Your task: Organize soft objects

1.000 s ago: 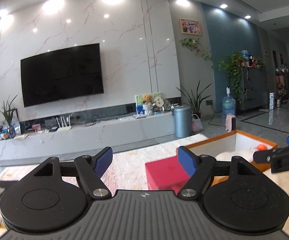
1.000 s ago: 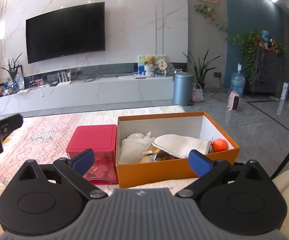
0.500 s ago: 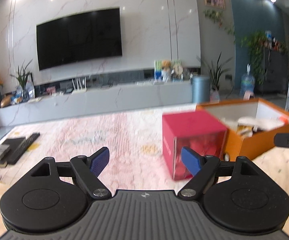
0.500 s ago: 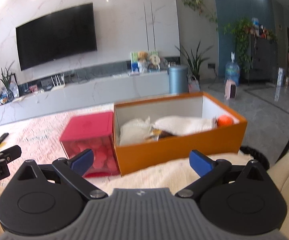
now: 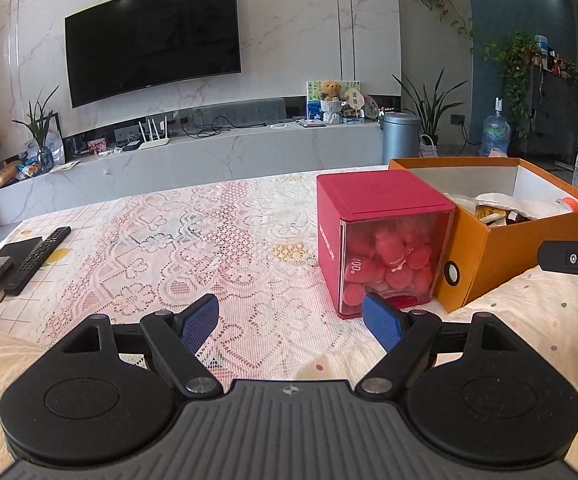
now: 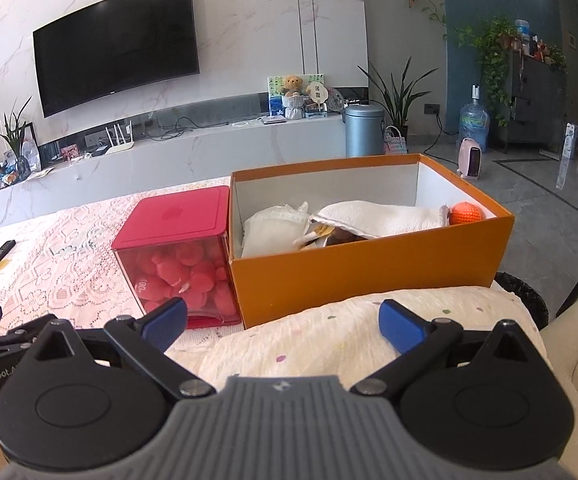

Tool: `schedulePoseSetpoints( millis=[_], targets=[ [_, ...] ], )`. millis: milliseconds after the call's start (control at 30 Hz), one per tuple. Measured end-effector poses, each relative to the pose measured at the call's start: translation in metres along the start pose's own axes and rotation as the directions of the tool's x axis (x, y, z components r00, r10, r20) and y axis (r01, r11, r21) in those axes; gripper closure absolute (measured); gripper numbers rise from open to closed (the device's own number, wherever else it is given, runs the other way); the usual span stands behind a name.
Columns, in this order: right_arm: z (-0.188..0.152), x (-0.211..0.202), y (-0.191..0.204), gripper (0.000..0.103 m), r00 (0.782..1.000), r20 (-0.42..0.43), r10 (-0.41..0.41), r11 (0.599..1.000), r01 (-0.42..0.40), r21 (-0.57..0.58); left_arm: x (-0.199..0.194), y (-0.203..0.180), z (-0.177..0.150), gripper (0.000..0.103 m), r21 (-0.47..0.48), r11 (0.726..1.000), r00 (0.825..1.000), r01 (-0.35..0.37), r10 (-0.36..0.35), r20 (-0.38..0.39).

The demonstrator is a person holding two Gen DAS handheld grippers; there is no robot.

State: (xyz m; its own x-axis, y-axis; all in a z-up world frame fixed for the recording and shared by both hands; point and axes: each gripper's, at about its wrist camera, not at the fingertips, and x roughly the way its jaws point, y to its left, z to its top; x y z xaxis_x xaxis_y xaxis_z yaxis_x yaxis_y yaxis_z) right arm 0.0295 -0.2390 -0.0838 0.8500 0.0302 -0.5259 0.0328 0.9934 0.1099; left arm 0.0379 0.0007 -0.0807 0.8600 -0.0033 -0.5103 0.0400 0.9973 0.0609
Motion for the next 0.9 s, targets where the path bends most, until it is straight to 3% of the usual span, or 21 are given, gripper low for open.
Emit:
schedulePoseSetpoints(
  millis=[900],
  targets=[
    [-0.0007, -0.0035, 0.0002, 0.003, 1.0, 0.009, -0.003, 1.0, 0.003, 0.003, -0.0021, 0.0001, 0.0034, 0.007, -0.004, 1.0, 1.0, -0.002, 0.002, -0.001]
  ],
)
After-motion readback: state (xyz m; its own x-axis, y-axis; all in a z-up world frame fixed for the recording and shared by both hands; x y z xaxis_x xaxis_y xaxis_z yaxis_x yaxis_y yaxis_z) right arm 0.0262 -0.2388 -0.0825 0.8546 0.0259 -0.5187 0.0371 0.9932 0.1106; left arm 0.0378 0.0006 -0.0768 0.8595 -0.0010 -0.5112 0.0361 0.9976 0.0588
